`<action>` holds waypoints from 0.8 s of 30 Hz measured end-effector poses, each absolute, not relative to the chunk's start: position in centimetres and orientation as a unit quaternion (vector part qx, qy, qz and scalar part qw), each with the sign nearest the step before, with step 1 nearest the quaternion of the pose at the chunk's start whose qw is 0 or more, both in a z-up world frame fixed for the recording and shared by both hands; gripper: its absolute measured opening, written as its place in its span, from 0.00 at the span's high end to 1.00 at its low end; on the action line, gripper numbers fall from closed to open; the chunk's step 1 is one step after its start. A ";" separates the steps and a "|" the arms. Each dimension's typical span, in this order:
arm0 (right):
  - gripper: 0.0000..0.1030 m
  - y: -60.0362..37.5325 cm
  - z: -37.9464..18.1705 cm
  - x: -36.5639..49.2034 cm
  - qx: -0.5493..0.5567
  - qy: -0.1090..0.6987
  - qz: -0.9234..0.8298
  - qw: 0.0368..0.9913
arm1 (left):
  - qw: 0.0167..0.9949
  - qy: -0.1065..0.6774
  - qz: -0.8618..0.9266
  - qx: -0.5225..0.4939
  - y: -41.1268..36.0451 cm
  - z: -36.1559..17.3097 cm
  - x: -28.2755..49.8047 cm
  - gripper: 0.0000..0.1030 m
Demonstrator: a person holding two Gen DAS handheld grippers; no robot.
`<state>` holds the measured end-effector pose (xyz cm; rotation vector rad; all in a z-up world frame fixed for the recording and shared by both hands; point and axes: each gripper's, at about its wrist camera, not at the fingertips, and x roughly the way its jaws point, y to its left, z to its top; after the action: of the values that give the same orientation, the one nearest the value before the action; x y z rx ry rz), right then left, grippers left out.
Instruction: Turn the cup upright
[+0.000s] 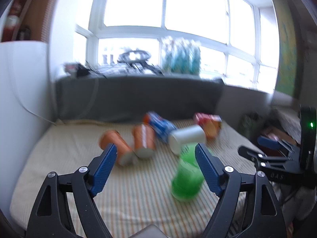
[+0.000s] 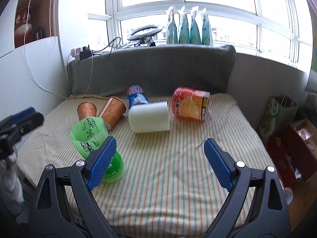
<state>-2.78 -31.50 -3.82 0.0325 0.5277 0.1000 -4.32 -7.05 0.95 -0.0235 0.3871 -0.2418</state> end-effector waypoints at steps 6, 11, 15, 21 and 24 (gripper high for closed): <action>0.10 -30.8 -2.9 -3.4 0.016 0.219 0.026 0.975 | 0.986 0.152 -0.069 -0.016 -5.5 1.8 -4.9 0.21; 0.07 -31.0 -2.6 -3.9 0.017 0.196 0.001 0.980 | 0.990 0.134 -0.045 -0.024 -4.3 2.0 -5.5 0.18; 0.00 -31.2 -2.3 -4.4 0.021 0.178 -0.011 0.984 | 0.991 0.125 -0.036 -0.025 -3.9 2.0 -5.8 0.18; 0.00 -30.6 -1.9 -4.8 0.011 0.162 -0.019 0.987 | 0.992 0.124 -0.033 -0.015 -4.1 2.0 -6.1 0.17; 0.00 -30.5 -1.7 -5.0 0.010 0.157 -0.020 0.987 | 0.992 0.124 -0.033 -0.013 -4.1 1.9 -6.1 0.13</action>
<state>-4.96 -30.53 -1.66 0.0204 0.3159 -0.0399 -6.14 -4.11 1.94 -0.0253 0.2479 -0.0663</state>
